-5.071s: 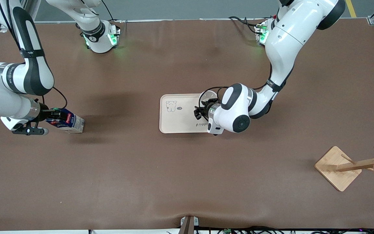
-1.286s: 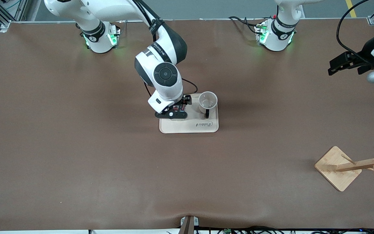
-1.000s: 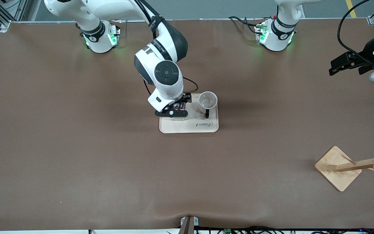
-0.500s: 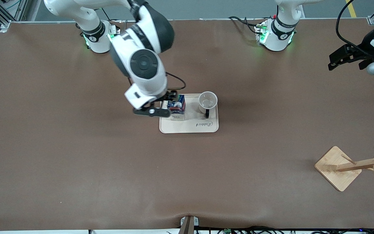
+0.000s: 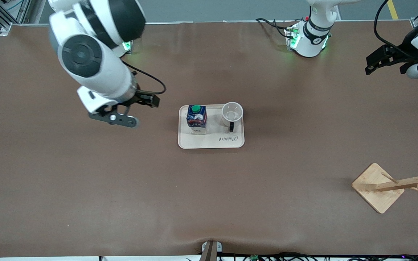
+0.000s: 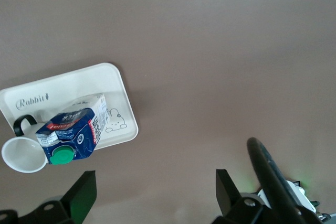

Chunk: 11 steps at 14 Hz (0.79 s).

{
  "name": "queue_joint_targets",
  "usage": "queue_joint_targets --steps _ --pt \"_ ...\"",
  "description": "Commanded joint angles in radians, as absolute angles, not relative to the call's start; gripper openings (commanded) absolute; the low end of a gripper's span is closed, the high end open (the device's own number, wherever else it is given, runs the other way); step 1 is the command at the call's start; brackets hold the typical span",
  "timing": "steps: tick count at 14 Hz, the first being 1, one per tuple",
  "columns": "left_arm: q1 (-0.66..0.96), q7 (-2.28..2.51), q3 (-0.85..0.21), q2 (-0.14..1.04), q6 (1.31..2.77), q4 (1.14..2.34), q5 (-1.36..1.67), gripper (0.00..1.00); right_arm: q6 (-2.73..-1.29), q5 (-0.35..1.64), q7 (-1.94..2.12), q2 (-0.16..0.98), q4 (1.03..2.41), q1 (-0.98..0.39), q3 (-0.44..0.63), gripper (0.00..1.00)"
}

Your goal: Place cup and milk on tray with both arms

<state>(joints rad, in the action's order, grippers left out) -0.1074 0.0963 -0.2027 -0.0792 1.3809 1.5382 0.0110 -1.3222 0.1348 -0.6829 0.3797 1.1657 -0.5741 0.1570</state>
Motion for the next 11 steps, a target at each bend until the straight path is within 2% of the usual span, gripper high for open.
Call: queue_joint_targets --steps 1,4,6,9,11 --pt "-0.110 0.087 -0.206 -0.091 1.387 1.548 -0.011 1.00 -1.348 0.103 -0.623 0.258 1.294 -0.545 0.158 1.00" --pt "-0.112 0.087 -0.206 -0.071 1.391 1.546 -0.011 1.00 -1.535 0.057 -0.511 0.082 1.558 -0.508 0.158 1.00" --pt "-0.113 0.086 -0.199 -0.066 1.394 1.546 -0.011 1.00 -1.537 0.054 -0.419 0.048 1.594 -0.462 0.160 1.00" --pt "-0.114 0.086 -0.196 -0.054 1.404 1.548 -0.009 1.00 -1.537 0.048 -0.235 -0.015 1.644 -0.323 0.158 1.00" --pt "-0.115 0.086 -0.193 -0.054 1.404 1.546 -0.014 1.00 -1.546 0.040 -0.207 -0.015 1.635 -0.255 0.160 1.00"
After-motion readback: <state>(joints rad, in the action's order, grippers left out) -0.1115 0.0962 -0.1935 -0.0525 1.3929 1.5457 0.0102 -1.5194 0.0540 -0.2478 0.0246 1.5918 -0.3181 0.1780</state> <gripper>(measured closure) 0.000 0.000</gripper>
